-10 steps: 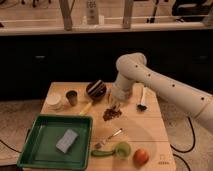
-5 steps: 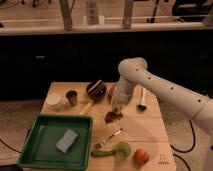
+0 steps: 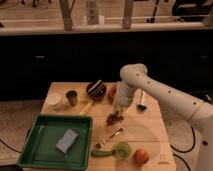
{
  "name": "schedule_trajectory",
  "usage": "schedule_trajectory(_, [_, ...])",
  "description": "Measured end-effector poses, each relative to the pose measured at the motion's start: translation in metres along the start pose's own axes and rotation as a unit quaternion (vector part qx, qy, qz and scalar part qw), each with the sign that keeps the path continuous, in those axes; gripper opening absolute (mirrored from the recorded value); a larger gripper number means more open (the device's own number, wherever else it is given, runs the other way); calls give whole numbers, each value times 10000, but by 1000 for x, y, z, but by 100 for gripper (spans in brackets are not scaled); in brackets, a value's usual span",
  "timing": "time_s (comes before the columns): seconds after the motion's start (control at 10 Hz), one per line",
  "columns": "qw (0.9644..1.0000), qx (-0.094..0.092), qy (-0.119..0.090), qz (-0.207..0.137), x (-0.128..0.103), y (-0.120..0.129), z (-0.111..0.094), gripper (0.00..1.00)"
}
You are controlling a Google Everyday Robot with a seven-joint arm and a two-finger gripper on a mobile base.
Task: Place grapes in table surface
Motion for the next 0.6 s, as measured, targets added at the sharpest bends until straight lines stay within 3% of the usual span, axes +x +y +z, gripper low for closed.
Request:
schedule_trajectory(0.3, [9998, -79, -19, 189, 19, 3, 14, 8])
schedule_trajectory(0.6, [9992, -154, -36, 368, 32, 5, 23, 34])
